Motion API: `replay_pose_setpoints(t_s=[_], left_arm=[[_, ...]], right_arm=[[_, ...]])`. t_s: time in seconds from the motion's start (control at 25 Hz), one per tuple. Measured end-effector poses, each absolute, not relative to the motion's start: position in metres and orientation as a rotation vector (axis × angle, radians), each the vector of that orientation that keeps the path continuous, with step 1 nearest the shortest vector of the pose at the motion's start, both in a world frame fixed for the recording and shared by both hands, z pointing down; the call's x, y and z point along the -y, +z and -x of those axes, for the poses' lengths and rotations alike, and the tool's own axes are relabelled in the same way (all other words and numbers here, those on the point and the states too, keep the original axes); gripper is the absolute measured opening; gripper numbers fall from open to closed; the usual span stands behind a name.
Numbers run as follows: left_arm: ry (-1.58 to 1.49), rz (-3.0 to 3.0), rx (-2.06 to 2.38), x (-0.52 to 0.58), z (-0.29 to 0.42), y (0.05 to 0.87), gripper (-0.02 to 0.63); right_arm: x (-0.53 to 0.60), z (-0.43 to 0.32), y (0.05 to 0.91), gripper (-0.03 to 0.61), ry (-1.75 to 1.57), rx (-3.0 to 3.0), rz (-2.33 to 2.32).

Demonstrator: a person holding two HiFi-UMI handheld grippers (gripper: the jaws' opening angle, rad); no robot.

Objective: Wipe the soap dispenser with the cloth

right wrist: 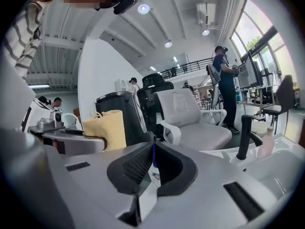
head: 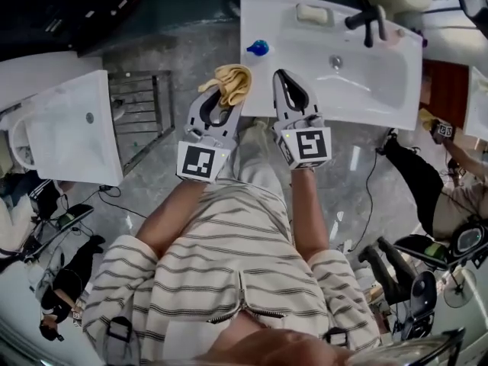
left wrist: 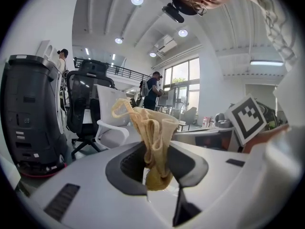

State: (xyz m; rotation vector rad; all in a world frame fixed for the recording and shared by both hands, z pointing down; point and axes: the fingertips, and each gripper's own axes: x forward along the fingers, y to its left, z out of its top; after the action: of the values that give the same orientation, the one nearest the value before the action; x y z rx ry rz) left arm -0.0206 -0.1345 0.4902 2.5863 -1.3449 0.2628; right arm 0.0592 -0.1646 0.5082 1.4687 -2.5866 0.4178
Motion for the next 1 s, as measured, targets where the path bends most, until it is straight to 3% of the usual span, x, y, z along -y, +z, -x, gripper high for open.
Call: replay_pose_setpoints(t_s=[0.64,1.0], left_arm=[[0.266,-2.532,1.379,0.149,0.030,0.511,0.114],[0.249,-2.507,1.399,0.149,0.039,0.521,0.114]], right_arm=[[0.196,-0.035,0.558,0.129,0.432,2.580,-1.350],[0.209,-0.023,0.577,0.144,0.394,2.549,-1.326]])
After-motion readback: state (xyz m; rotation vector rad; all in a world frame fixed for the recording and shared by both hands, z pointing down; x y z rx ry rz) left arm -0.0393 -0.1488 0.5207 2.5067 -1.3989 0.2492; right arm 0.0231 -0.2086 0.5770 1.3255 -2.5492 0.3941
